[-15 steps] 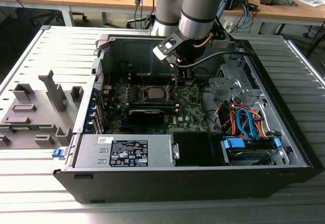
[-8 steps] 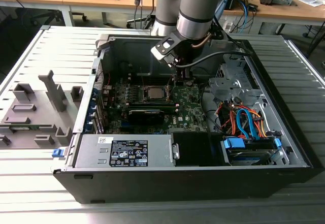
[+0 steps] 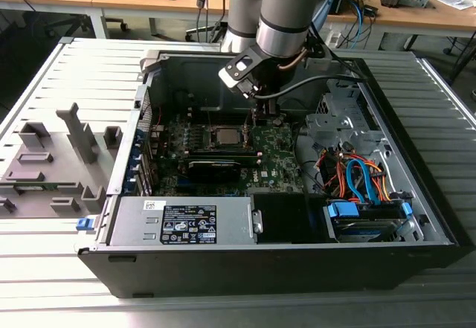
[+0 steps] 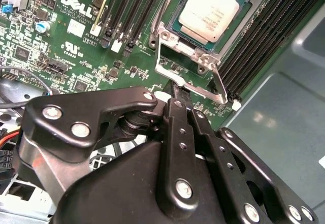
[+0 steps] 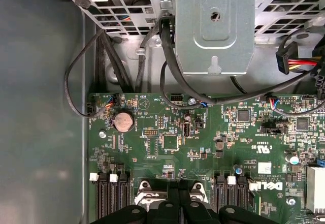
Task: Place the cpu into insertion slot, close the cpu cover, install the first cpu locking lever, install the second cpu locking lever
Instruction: 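Close the cpu cover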
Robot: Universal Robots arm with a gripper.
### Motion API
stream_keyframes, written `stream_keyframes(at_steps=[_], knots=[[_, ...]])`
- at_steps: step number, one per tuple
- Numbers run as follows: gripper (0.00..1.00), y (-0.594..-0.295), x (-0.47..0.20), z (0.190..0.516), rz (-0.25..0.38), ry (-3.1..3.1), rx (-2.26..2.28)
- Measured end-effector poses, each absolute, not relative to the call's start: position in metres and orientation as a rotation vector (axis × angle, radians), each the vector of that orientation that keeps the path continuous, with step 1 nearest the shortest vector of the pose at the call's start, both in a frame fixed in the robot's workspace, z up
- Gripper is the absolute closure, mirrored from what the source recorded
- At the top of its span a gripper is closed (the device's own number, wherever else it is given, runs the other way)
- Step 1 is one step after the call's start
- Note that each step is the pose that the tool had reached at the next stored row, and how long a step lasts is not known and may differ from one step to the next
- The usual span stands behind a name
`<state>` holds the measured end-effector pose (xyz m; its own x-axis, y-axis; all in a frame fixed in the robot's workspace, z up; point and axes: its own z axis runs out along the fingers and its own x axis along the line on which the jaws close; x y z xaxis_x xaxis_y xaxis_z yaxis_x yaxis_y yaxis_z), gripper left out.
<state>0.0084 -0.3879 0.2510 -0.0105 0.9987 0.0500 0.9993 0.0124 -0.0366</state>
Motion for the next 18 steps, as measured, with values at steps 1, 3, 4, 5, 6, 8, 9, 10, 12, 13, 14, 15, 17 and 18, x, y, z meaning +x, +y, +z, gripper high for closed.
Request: stream_keyframes(at_steps=[1,3,4,5,6,8,9,10,12,13,14,15,17,18], knots=[[0.89,-0.388,0.008,0.251,-0.014,-2.191,-2.166],[0.89,-0.388,0.007,0.251,-0.014,-2.191,-2.165],[0.89,-0.388,0.006,0.251,-0.014,-2.191,-2.165],[0.89,-0.388,0.005,0.251,-0.014,-2.19,-2.166],[0.89,-0.388,0.004,0.251,-0.014,-2.191,-2.165],[0.89,-0.388,0.002,0.251,-0.014,-2.191,-2.165],[0.89,-0.388,0.0,0.251,-0.014,-2.191,-2.165],[0.89,-0.388,-0.001,0.251,-0.014,-2.191,-2.165],[0.89,-0.388,-0.003,0.251,-0.014,-2.191,-2.166],[0.89,-0.388,-0.004,0.251,-0.014,-2.191,-2.166],[0.89,-0.388,-0.004,0.251,-0.014,-2.191,-2.165],[0.89,-0.388,-0.005,0.251,-0.014,-2.191,-2.166],[0.89,-0.388,-0.008,0.251,-0.014,-2.191,-2.166],[0.89,-0.388,-0.009,0.251,-0.014,-2.19,-2.166]])
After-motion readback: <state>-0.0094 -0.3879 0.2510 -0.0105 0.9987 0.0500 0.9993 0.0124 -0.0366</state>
